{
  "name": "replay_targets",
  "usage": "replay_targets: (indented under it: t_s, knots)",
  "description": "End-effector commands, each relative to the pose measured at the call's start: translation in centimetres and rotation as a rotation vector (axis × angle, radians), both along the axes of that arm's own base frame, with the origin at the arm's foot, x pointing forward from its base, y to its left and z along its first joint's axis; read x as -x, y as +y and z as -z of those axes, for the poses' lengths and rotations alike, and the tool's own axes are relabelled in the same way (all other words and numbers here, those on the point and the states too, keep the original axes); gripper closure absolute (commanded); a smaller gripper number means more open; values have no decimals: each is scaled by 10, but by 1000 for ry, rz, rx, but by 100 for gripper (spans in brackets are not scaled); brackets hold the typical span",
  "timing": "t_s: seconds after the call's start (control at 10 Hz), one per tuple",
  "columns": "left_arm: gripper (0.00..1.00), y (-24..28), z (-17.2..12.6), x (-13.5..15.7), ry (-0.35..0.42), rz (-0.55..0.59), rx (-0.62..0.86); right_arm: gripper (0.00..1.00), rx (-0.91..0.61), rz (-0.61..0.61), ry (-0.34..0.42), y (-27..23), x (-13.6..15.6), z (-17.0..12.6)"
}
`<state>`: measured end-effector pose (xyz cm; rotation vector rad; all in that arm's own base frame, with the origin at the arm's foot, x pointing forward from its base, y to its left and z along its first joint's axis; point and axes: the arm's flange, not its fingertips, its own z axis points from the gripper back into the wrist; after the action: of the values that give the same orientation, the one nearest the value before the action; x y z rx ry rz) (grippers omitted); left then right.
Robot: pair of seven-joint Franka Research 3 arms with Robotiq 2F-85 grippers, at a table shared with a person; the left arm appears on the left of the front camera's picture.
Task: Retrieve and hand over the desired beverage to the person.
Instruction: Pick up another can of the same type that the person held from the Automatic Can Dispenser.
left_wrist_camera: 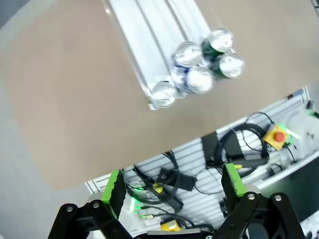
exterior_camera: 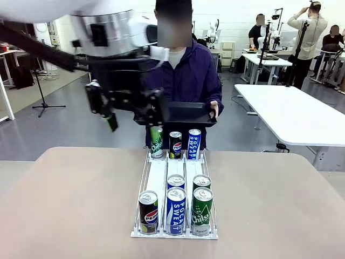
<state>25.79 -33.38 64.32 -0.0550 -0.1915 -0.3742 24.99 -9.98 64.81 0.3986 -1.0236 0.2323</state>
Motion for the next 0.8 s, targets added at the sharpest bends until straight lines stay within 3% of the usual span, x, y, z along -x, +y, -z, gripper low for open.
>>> replay_targets:
  t_s: [0.0, 0.3, 0.4, 0.7]
  knots:
    - [0, -29, -13, -18, 55, -7, 49, 0, -12, -15, -1, 1, -2, 1]
    - [0, -48, 8, -58, 102, -106, 106, 0, -12, -15, -1, 1, -2, 1]
    - [0, -46, 8, -65, 120, -56, 112, 0, -12, -15, -1, 1, -2, 1]
    - [0, -41, 10, -53, 110, -64, 92, 0, -12, -15, -1, 1, -2, 1]
